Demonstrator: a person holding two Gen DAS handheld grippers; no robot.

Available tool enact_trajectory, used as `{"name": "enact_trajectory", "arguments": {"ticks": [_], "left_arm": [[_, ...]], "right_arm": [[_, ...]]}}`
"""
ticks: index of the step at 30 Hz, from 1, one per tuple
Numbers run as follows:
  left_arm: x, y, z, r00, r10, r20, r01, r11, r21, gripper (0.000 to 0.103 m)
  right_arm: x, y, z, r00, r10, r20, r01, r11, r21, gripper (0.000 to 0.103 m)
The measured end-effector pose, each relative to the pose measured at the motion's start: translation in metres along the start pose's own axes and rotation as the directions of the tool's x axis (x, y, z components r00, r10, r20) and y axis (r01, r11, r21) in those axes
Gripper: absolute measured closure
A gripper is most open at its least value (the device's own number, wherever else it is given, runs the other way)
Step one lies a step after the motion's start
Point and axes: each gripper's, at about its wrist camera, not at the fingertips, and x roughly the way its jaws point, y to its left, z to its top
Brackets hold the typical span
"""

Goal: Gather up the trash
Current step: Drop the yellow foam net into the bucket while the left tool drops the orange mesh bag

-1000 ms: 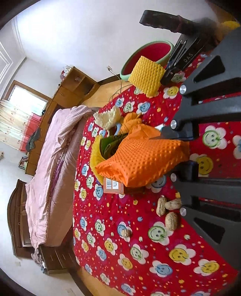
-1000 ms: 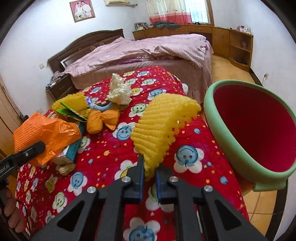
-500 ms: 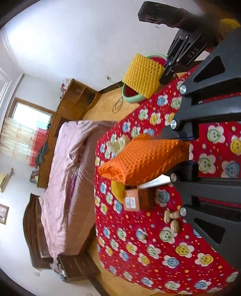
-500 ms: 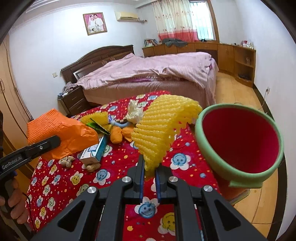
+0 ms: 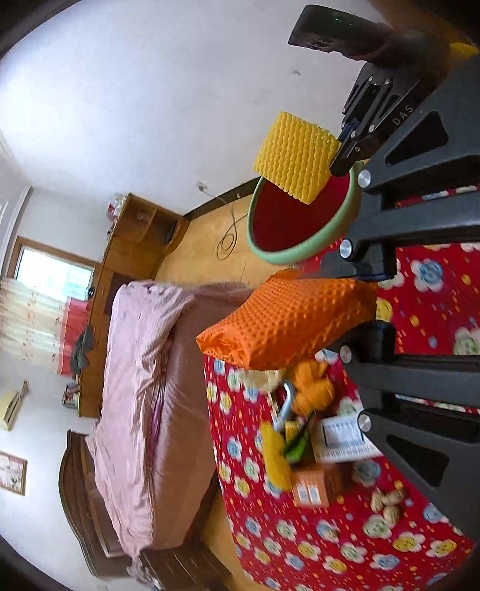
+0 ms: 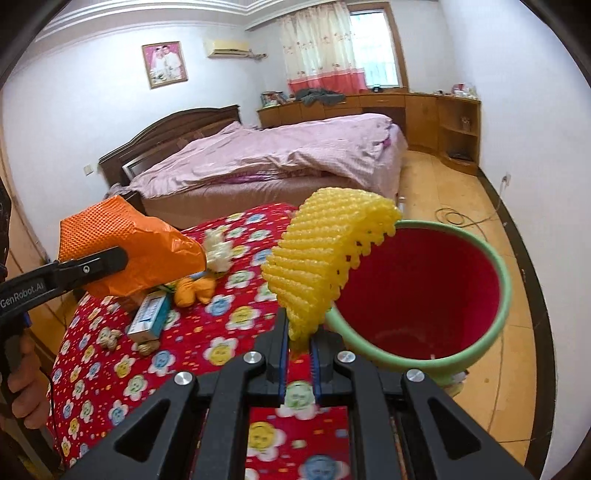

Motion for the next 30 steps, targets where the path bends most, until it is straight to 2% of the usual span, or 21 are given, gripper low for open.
{"name": "enact_trajectory", "arguments": {"ticks": [14, 21, 23, 25, 28, 30], "left_arm": [[0.101, -0.075, 0.003, 0.991, -0.068, -0.119, 0.082, 0.990, 0.116, 0.089], [0.139, -0.095, -0.001, 0.984, -0.082, -0.157, 0.106, 0.983, 0.153, 0.089], [0.144, -0.099, -0.001, 0.983, -0.076, -0.167, 0.104, 0.981, 0.166, 0.085], [0.149, -0.101, -0.002, 0.983, -0.067, -0.169, 0.096, 0.980, 0.174, 0.072], [0.151, -0.101, -0.003, 0.987, -0.048, -0.156, 0.077, 0.980, 0.183, 0.062], [0.149, -0.098, -0.003, 0.988, -0.035, -0.149, 0.062, 0.982, 0.181, 0.060]], "right_arm": [[0.022, -0.101, 0.000, 0.994, -0.103, -0.039, 0.108, 0.982, 0.154, 0.091], [0.033, -0.133, -0.004, 0.989, -0.135, -0.064, 0.145, 0.969, 0.198, 0.090], [0.034, -0.136, -0.003, 0.987, -0.145, -0.061, 0.155, 0.968, 0.196, 0.090], [0.033, -0.138, -0.003, 0.987, -0.153, -0.054, 0.160, 0.968, 0.192, 0.089], [0.033, -0.139, -0.003, 0.987, -0.153, -0.045, 0.159, 0.970, 0.185, 0.077], [0.033, -0.138, -0.004, 0.988, -0.148, -0.038, 0.152, 0.972, 0.180, 0.070]]}}
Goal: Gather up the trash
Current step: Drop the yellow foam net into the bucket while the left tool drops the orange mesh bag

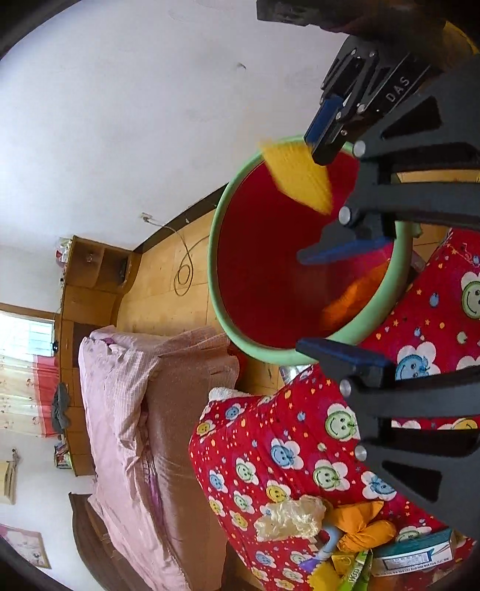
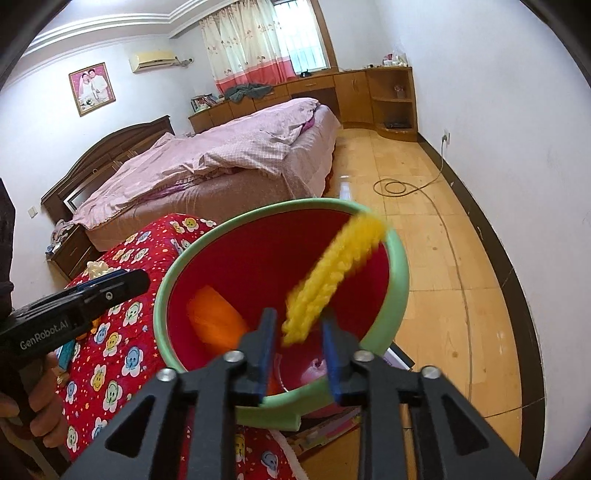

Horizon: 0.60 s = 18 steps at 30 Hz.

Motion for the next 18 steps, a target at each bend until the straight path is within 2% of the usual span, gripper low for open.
{"name": "enact_trajectory", "arguments": {"ticks": [8, 18], "left_arm": [[-0.011, 0.019, -0.006, 1.000, 0.010, -0.004, -0.010, 0.997, -0.079, 0.060], [-0.046, 0.042, -0.024, 0.999, 0.049, 0.003, -0.048, 0.986, -0.158, 0.060]], "right_arm": [[-0.010, 0.006, -0.002, 1.000, 0.021, 0.020, -0.021, 1.000, 0.002, 0.062], [-0.028, 0.021, -0.007, 0.998, 0.052, 0.042, -0.053, 0.999, 0.005, 0.053]]}}
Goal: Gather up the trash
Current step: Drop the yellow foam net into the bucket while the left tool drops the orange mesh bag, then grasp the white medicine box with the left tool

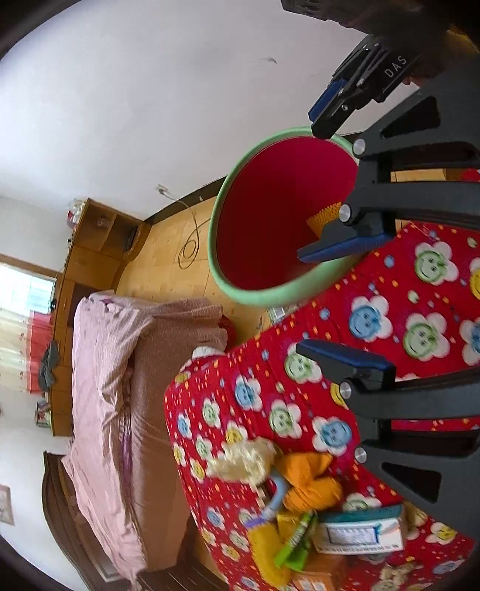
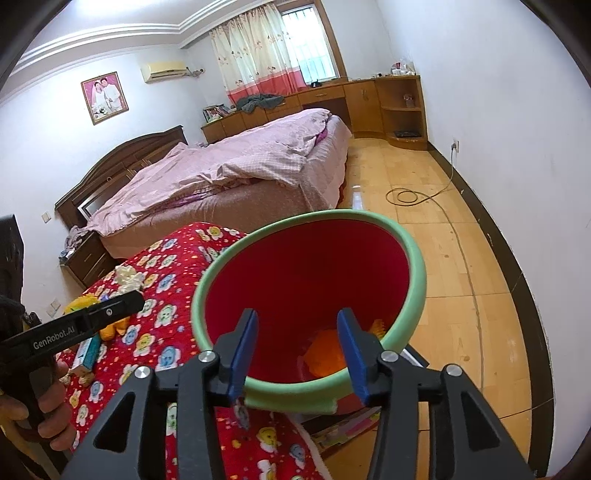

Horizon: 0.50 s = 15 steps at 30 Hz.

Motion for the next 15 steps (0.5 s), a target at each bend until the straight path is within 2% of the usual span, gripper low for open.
{"name": "enact_trajectory", "arguments": {"ticks": [8, 15], "left_arm": [[-0.031, 0.035, -0.010, 0.997, 0.068, 0.026, -0.066, 0.996, -0.065, 0.060], [-0.054, 0.076, -0.023, 0.988, 0.150, 0.037, -0.144, 0.979, -0.144, 0.059]], "right_arm": [[-0.009, 0.020, -0.008, 0.999, 0.038, -0.002, -0.038, 0.999, 0.003, 0.046], [-0.009, 0.043, -0.017, 0.998, 0.062, -0.024, -0.063, 0.998, -0.012, 0.043]]}}
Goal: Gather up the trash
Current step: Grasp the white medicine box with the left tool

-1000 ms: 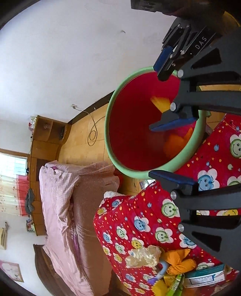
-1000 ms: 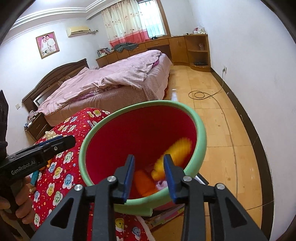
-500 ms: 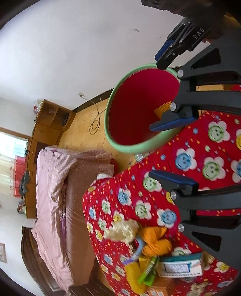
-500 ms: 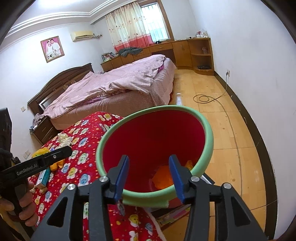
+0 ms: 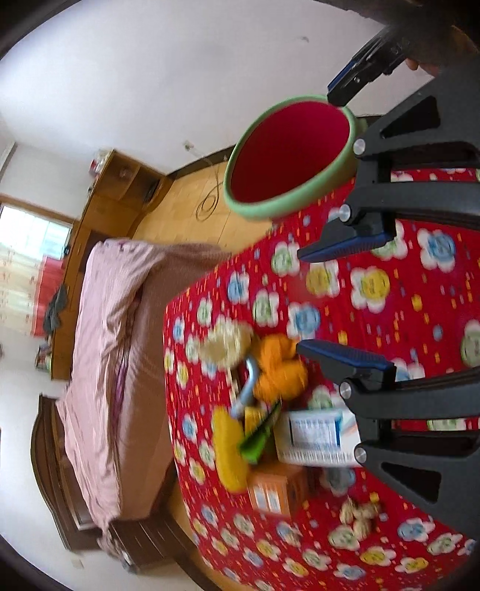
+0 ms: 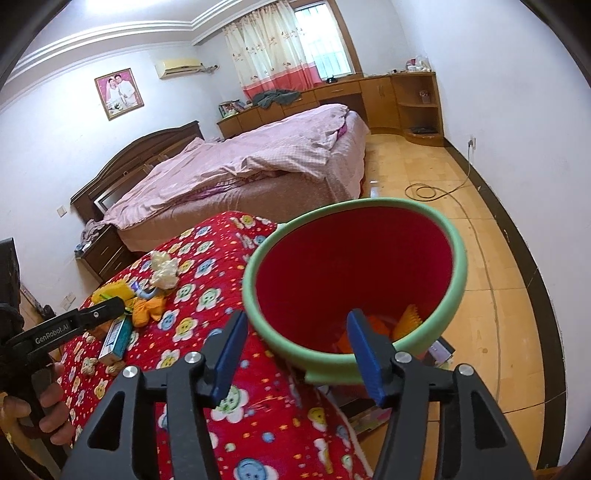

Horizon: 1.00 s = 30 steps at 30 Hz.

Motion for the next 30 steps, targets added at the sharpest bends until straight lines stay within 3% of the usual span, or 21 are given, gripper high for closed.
{"name": "enact_trajectory", "arguments": {"ticks": [4, 13, 20, 30], "left_arm": [[-0.003, 0.028, -0.002, 0.998, 0.066, 0.008, -0.066, 0.997, -0.042, 0.053], [0.010, 0.077, -0.014, 0.982, 0.177, -0.060, -0.184, 0.974, -0.135, 0.052], [0.031, 0.095, -0.019, 0.978, 0.171, -0.119, -0.191, 0.965, -0.178, 0.051], [0.056, 0.090, -0.010, 0.970, 0.192, -0.147, -0.211, 0.969, -0.126, 0.049]], "right_arm": [[0.002, 0.013, -0.003, 1.000, 0.010, -0.013, -0.010, 1.000, -0.012, 0.041], [0.010, 0.035, -0.012, 0.999, 0.019, -0.050, -0.021, 0.999, -0.042, 0.039], [0.021, 0.048, -0.017, 0.996, 0.023, -0.085, -0.028, 0.998, -0.060, 0.037], [0.032, 0.053, -0.020, 0.993, 0.018, -0.116, -0.026, 0.997, -0.066, 0.036]]}}
